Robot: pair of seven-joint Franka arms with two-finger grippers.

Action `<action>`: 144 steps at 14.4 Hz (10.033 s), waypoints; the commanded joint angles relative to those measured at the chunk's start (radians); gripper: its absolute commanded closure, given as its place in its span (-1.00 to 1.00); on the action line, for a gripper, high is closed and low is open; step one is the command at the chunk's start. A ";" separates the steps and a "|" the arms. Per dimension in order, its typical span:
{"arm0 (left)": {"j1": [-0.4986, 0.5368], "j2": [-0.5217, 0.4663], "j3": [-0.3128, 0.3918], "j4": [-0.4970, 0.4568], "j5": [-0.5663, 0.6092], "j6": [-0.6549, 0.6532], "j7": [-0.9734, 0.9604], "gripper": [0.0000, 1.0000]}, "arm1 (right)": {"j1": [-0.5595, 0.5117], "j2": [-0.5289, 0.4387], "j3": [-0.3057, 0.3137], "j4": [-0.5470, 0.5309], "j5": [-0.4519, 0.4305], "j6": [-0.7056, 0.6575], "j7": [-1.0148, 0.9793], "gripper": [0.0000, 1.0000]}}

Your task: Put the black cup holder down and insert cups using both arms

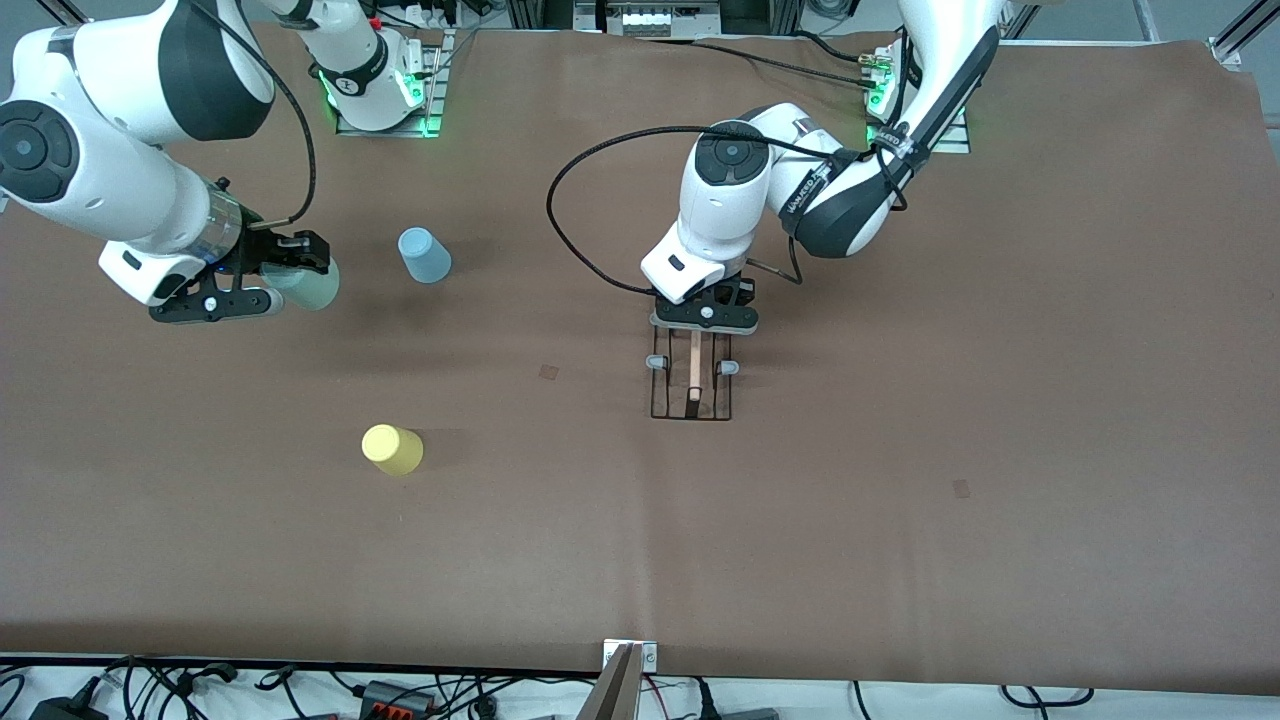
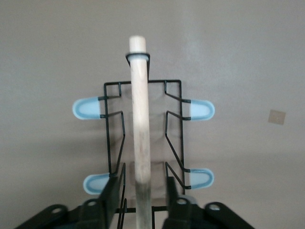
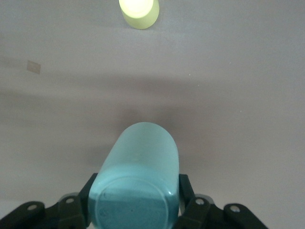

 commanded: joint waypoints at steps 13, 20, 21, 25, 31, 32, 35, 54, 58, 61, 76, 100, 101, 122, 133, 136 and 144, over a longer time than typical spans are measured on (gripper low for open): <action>0.426 -0.095 -0.006 0.385 0.004 -0.672 0.529 -1.00 | 0.229 0.137 0.392 0.060 -0.013 0.307 1.111 0.83; 0.642 -0.105 -0.005 0.386 -0.104 -0.687 0.768 -1.00 | 0.359 0.363 0.394 0.241 -0.199 0.354 1.361 0.83; 0.644 -0.105 -0.005 0.386 -0.104 -0.687 0.768 -1.00 | 0.370 0.380 0.392 0.250 -0.215 0.353 1.363 0.83; 0.644 -0.105 -0.005 0.386 -0.105 -0.687 0.768 -1.00 | 0.395 0.420 0.392 0.261 -0.259 0.381 1.378 0.83; 0.650 -0.105 -0.005 0.391 -0.136 -0.687 0.768 -1.00 | 0.407 0.464 0.392 0.263 -0.276 0.462 1.378 0.78; 0.650 -0.105 -0.005 0.403 -0.134 -0.687 0.767 -1.00 | 0.412 0.476 0.392 0.263 -0.288 0.476 1.378 0.74; 0.644 -0.105 -0.002 0.423 -0.134 -0.687 0.752 -1.00 | 0.412 0.503 0.391 0.263 -0.304 0.496 1.377 0.18; 0.681 -0.114 -0.006 0.443 -0.134 -0.687 0.768 -1.00 | -0.160 0.331 0.386 0.175 -0.287 0.308 0.325 -1.00; 0.681 -0.116 -0.006 0.443 -0.134 -0.687 0.768 -1.00 | -0.248 0.372 0.383 0.175 -0.287 0.338 0.096 -1.00; 0.681 -0.114 -0.006 0.443 -0.134 -0.687 0.768 -1.00 | -0.259 0.406 0.380 0.174 -0.299 0.401 0.084 -1.00; 0.681 -0.116 -0.006 0.443 -0.134 -0.687 0.770 -1.00 | -0.265 0.593 0.294 0.145 -0.317 0.728 0.078 -1.00; 0.681 -0.114 -0.006 0.443 -0.136 -0.687 0.770 -1.00 | 0.313 0.594 0.290 0.620 -0.218 0.361 0.864 0.91; 0.681 -0.114 -0.006 0.443 -0.138 -0.687 0.770 -1.00 | 0.339 0.628 0.282 0.661 -0.234 0.361 0.872 0.91; 0.164 -0.524 0.617 -0.012 -0.320 -0.422 0.991 -1.00 | 0.286 0.542 0.271 0.590 -0.342 0.265 0.859 -1.00; 0.204 -0.515 0.581 0.006 -0.283 -0.481 1.000 -1.00 | -0.228 0.087 0.168 0.324 -0.097 -0.005 0.120 -1.00; 0.204 -0.512 0.581 0.008 -0.283 -0.480 1.000 -1.00 | -0.231 0.047 0.022 0.336 -0.067 -0.047 0.030 -1.00; 0.204 -0.512 0.583 0.009 -0.283 -0.480 1.000 -1.00 | -0.230 0.039 0.009 0.335 -0.047 -0.162 -0.078 -1.00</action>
